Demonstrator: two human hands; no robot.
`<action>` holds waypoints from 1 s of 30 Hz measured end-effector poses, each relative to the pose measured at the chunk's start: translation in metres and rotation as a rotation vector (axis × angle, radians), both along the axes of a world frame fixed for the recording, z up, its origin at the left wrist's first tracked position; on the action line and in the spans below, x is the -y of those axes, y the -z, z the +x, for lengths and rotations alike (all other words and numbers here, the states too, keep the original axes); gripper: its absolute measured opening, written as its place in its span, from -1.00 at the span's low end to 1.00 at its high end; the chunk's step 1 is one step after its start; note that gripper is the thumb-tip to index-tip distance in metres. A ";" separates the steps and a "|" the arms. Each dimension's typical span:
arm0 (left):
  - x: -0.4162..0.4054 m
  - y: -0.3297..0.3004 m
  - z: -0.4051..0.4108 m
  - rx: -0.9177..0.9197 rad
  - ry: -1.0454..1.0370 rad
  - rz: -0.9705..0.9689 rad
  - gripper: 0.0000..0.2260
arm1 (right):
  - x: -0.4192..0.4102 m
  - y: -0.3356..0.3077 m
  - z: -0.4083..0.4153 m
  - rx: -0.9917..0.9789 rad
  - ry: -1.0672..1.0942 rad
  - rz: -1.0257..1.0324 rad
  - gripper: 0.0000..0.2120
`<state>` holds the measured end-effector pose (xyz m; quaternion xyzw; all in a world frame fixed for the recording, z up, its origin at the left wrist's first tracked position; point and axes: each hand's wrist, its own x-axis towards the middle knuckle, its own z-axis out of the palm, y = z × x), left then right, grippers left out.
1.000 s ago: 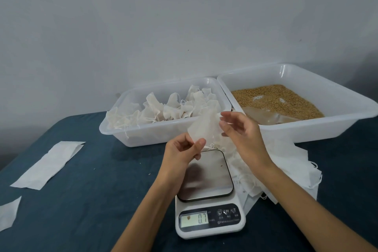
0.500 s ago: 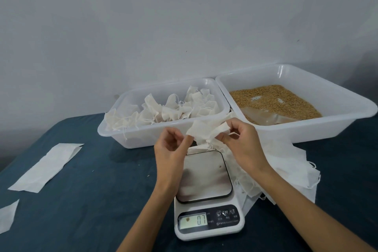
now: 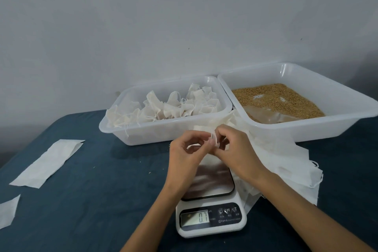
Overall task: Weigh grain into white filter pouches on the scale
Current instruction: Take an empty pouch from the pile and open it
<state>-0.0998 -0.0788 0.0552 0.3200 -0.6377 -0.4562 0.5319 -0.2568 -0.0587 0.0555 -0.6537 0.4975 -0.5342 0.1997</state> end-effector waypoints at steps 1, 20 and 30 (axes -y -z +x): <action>-0.001 0.000 0.000 0.014 -0.003 0.000 -0.92 | -0.001 0.000 0.001 -0.029 -0.023 0.010 -0.66; 0.004 0.004 0.001 0.027 -0.168 -0.029 -0.81 | 0.000 0.009 0.002 -0.400 0.100 -0.253 -0.79; 0.000 -0.001 0.000 0.002 -0.011 -0.074 -0.77 | -0.002 -0.005 -0.001 0.281 -0.087 0.052 -0.69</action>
